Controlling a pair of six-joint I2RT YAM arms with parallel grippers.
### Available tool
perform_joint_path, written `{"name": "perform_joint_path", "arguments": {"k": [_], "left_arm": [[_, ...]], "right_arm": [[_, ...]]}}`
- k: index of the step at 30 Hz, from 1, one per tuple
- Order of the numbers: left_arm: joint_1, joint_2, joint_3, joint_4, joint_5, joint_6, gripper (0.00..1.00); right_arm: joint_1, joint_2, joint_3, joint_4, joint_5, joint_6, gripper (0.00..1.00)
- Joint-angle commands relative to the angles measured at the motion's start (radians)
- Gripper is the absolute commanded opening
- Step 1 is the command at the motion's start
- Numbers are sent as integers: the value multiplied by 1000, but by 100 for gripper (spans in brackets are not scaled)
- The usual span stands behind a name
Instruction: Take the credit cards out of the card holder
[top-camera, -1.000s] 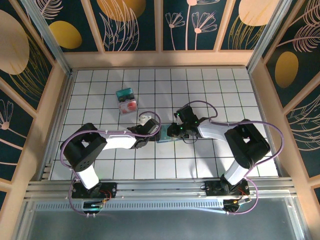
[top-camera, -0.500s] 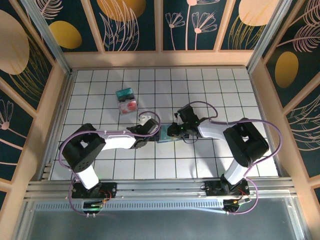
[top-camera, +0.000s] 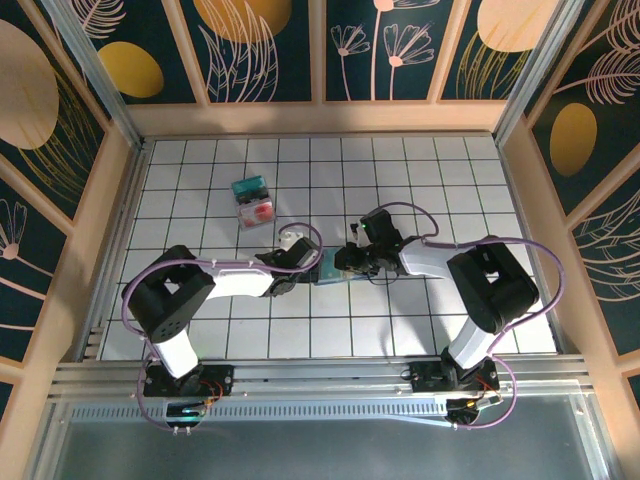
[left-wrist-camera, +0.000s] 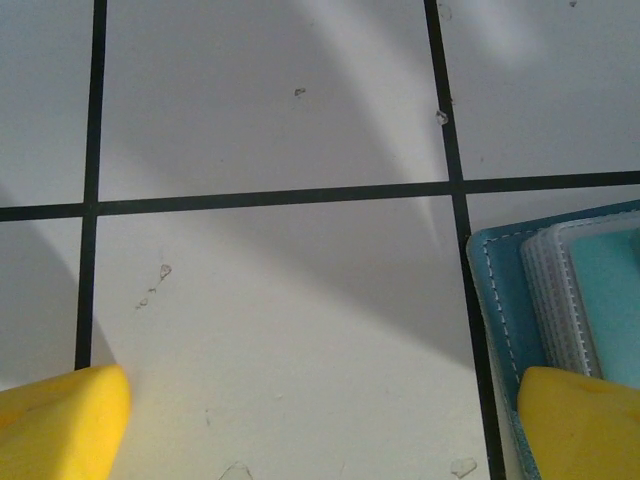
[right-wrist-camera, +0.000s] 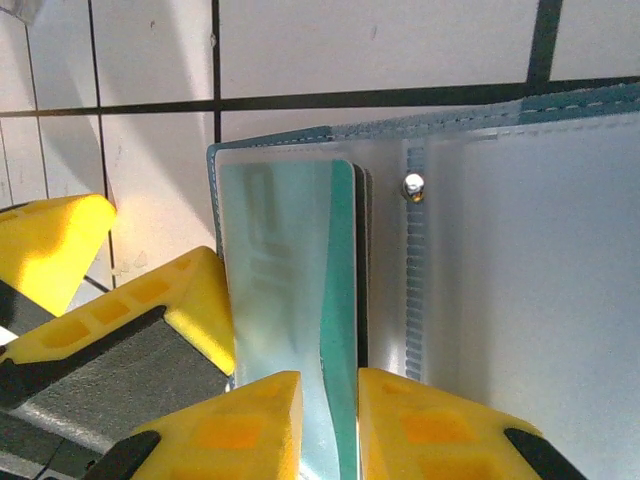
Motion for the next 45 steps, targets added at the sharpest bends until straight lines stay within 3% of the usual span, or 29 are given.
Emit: {"name": "perform_joint_path", "arguments": {"k": [1, 25, 35, 45], "left_arm": [[-5, 32, 10, -36, 22, 21, 99], [-6, 38, 10, -62, 3, 8, 99], [-6, 47, 20, -77, -6, 2, 99], [-5, 51, 28, -82, -4, 2, 99]], "right_arm": [[-4, 15, -15, 45, -29, 21, 22], [-27, -21, -97, 214, -151, 73, 17], [-99, -44, -156, 340, -237, 119, 16], [-104, -9, -174, 420, -276, 160, 16]]}}
